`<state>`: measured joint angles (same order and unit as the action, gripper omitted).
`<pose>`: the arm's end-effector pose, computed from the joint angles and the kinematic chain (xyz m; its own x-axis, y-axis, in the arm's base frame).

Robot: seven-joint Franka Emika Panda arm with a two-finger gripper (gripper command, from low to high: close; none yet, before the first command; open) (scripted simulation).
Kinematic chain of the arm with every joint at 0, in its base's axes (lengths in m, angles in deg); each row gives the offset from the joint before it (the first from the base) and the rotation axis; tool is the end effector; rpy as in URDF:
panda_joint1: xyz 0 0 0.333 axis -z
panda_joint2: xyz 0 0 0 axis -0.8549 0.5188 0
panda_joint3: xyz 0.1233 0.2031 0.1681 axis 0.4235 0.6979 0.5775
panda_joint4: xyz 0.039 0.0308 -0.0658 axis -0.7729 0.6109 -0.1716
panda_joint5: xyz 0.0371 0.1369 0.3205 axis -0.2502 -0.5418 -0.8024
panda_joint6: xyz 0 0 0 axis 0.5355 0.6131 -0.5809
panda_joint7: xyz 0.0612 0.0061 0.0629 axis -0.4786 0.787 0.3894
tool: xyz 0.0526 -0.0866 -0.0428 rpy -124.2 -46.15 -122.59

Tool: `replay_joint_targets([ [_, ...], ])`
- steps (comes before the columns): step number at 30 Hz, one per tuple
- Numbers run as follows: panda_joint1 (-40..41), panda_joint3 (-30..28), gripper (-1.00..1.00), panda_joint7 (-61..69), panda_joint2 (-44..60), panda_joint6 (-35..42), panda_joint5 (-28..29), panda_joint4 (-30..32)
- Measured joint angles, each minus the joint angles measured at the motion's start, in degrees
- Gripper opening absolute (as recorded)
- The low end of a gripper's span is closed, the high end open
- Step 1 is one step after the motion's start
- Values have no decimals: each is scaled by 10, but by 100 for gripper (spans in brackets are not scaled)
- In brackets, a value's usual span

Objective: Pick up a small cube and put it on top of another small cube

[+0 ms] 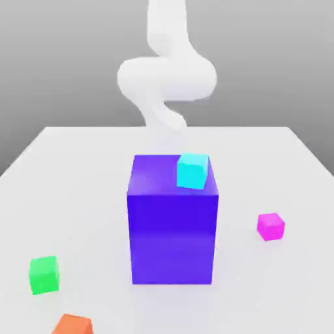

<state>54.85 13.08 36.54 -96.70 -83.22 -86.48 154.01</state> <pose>0.3490 0.0313 0.6429 0.6146 -0.6029 0.5087 -0.4286 -0.7966 -0.4263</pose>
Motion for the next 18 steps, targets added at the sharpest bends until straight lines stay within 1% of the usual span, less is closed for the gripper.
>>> replay_joint_targets([
  [12, -216, 55, 0, 287, 231, -182, -7, 197],
  [18, -319, 100, 0, 449, 366, -284, -18, 300],
])
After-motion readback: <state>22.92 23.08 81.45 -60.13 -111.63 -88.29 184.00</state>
